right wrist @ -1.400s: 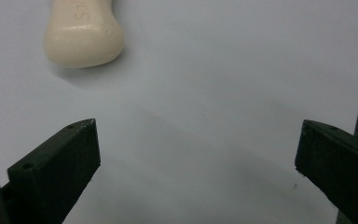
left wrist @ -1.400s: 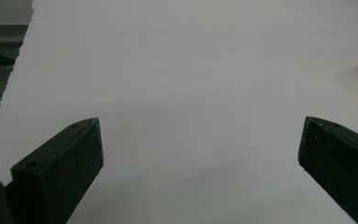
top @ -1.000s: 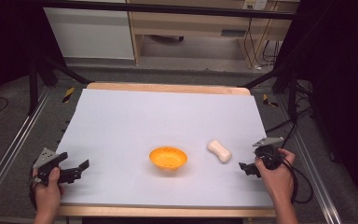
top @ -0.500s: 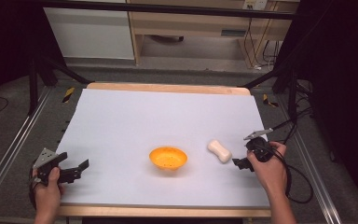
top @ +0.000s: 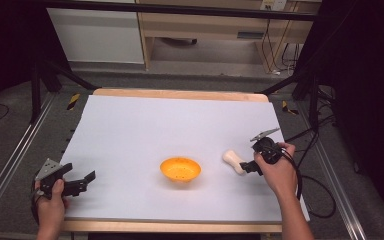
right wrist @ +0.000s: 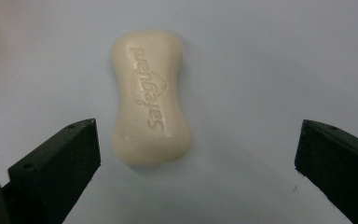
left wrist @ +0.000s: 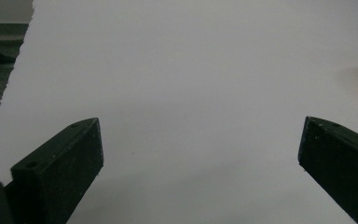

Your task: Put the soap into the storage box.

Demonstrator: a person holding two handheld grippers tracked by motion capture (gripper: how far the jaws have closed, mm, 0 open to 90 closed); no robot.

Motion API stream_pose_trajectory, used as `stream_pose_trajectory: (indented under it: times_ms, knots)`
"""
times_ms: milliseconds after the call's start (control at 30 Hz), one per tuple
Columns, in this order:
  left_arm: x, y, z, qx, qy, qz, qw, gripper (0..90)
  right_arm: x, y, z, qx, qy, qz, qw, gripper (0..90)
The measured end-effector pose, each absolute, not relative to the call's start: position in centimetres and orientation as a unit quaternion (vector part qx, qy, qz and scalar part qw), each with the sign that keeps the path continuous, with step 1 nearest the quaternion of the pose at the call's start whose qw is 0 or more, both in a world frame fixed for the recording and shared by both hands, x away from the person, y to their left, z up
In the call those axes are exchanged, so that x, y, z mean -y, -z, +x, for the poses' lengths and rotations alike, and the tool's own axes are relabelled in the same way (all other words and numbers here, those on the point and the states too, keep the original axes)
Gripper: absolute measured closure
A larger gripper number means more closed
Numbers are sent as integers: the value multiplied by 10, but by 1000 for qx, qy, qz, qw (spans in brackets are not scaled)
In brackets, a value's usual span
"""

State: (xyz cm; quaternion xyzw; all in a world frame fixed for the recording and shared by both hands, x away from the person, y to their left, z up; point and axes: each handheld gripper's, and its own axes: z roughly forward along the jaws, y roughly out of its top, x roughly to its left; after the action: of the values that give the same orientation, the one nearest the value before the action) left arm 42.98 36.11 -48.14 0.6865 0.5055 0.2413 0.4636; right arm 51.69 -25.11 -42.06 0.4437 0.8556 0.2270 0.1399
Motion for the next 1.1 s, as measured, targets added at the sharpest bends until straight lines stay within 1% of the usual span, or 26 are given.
stream_pose_trajectory:
  times_ms: [100,433,567,633,667,700,733,800,833,867,900,933,967,1000,1100]
  knots:
    - [-361,481,430,-506,-241,686,464,0,244,421,521,-857,-228,445,129,9]
    - [-361,481,430,-505,-240,687,464,0,224,423,534,-861,-231,439,117,28]
    - [-361,481,430,-505,-240,687,464,0,214,427,539,-864,-216,437,124,79]
    - [-361,481,430,-505,-240,688,464,0,213,427,540,-867,-212,434,126,89]
    - [-361,481,430,-505,-239,688,463,0,211,429,542,-867,-211,433,126,124]
    - [-361,481,430,-505,-239,688,463,0,211,429,542,-867,-211,433,126,124]
    - [-361,481,430,-505,-239,688,463,0,209,430,544,-867,-206,436,123,177]
    - [-361,481,430,-505,-239,688,464,0,208,431,545,-868,-203,436,124,240]
    - [-361,481,430,-505,-239,688,464,0,208,431,545,-868,-203,436,124,240]
    - [-361,481,430,-505,-239,688,464,0,208,433,546,-869,-200,435,122,296]
    - [-361,481,430,-505,-239,688,464,0,208,433,546,-869,-200,435,122,296]
    - [-361,481,430,-505,-238,688,464,0,207,434,547,-874,-199,429,110,315]
    - [-361,481,430,-505,-238,688,464,0,207,434,547,-874,-199,429,110,315]
    - [-362,481,430,-505,-238,688,464,0,205,436,548,-878,-193,426,105,342]
    - [-361,481,430,-505,-238,688,464,0,205,439,549,-882,-185,421,100,358]
